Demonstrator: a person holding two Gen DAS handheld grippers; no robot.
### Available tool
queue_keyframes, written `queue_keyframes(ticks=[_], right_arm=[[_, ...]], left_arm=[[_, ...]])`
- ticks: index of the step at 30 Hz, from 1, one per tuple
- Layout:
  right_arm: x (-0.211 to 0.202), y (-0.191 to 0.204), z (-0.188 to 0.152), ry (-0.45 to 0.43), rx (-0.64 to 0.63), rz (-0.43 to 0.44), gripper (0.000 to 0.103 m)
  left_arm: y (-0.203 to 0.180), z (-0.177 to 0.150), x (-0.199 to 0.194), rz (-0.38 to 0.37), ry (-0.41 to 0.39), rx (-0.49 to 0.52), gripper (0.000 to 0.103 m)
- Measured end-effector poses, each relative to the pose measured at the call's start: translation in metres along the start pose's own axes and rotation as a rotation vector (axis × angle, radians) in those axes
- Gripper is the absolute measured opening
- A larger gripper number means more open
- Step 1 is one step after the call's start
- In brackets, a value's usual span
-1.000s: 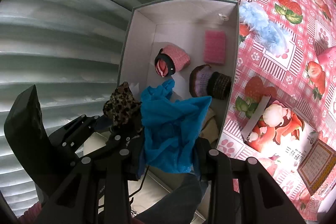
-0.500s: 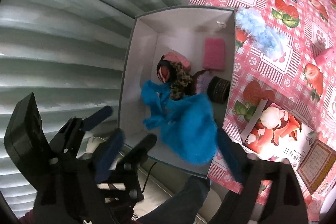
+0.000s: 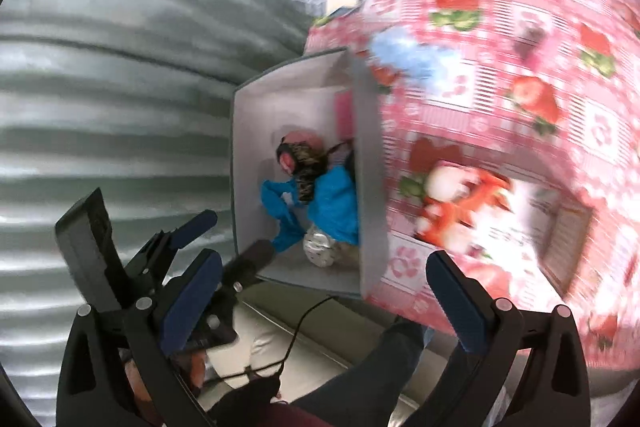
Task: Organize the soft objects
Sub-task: 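Open both tools to drop the scrunchie and blue cloth into the box, then move both open tools back over the blue fluffy scrunchie and pink sponge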
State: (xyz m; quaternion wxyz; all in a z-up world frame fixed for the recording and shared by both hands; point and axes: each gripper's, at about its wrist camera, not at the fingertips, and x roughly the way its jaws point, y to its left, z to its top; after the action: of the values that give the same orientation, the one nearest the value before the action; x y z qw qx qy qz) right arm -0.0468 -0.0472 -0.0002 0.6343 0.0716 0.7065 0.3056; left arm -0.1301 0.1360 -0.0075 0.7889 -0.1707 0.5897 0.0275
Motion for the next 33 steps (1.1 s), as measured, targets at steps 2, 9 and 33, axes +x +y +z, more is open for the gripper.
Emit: queue_keyframes(ticks=[2, 9, 33], right_arm=[[-0.025, -0.017, -0.006, -0.021, 0.043, 0.011, 0.103], [-0.109, -0.080, -0.027, -0.145, 0.234, 0.006, 0.103], [-0.073, -0.249, 0.119, 0.022, 0.450, -0.010, 0.103]], left_arm=[[-0.010, 0.008, -0.004, -0.036, 0.003, 0.017, 0.103], [-0.057, 0.040, -0.011, -0.087, 0.011, 0.132, 0.103], [-0.075, 0.186, 0.149, 0.093, 0.270, 0.008, 0.103]])
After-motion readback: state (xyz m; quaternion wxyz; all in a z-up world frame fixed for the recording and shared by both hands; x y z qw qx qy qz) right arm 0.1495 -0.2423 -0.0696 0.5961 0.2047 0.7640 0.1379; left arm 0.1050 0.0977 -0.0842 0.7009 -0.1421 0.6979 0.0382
